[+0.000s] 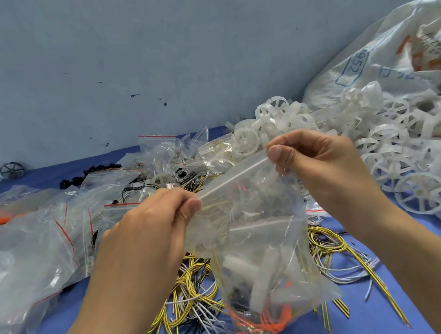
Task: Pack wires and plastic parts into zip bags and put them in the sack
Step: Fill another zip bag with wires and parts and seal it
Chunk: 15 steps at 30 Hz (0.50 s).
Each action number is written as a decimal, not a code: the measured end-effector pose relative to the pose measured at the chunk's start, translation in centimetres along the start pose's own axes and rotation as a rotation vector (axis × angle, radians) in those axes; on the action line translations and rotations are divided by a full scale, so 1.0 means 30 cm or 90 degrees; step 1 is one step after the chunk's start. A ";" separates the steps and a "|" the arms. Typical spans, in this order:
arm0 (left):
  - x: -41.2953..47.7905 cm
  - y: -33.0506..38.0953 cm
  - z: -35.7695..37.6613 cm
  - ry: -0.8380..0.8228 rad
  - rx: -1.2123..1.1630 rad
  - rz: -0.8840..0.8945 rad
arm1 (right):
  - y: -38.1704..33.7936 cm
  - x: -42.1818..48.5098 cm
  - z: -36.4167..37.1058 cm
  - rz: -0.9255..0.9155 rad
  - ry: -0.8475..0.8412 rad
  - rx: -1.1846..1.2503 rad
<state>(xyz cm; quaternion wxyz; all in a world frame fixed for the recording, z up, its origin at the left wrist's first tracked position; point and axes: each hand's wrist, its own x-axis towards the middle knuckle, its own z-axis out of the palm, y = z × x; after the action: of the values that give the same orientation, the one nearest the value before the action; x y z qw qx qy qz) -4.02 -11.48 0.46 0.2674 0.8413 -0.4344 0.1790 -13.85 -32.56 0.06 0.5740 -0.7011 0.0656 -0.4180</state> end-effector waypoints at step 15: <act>0.003 -0.016 -0.007 0.072 -0.014 -0.002 | 0.007 0.011 -0.049 0.039 0.011 -0.020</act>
<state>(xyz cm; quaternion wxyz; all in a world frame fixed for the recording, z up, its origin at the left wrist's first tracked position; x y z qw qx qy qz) -3.60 -11.18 0.53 0.3008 0.8274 -0.4196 0.2210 -14.52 -33.91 0.02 0.5747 -0.7040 0.0984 -0.4054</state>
